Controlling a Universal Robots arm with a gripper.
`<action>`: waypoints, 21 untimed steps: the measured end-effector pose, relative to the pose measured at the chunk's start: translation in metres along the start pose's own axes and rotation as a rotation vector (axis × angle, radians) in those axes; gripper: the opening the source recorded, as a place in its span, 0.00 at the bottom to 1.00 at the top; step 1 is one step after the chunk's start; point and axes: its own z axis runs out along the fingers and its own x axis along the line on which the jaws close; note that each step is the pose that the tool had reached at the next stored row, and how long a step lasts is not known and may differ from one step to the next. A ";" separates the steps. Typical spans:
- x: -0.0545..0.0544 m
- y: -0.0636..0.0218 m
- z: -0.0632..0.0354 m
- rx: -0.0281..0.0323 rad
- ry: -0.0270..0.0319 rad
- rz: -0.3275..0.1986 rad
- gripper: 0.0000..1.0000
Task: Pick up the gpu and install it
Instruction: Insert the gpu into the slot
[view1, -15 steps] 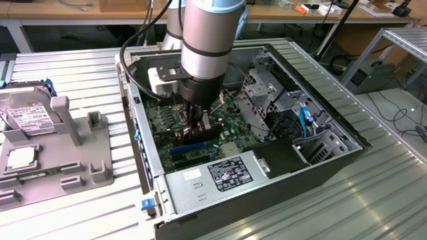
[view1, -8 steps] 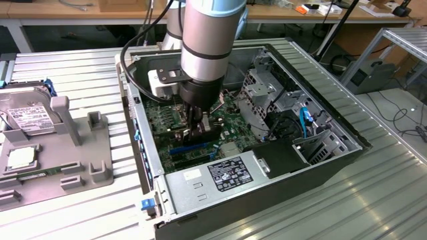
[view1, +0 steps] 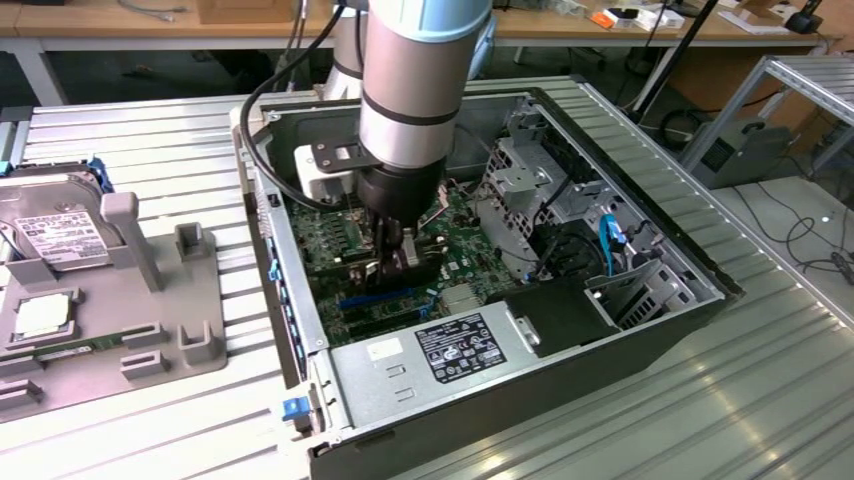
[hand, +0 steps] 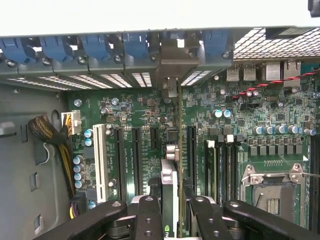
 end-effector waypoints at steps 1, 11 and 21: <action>0.000 0.0000 0.0005 0.0001 -0.0002 0.000 0.27; 0.000 0.0001 0.0062 -0.0002 0.0003 0.001 0.27; 0.000 0.0000 0.0091 0.0000 -0.0009 0.001 0.27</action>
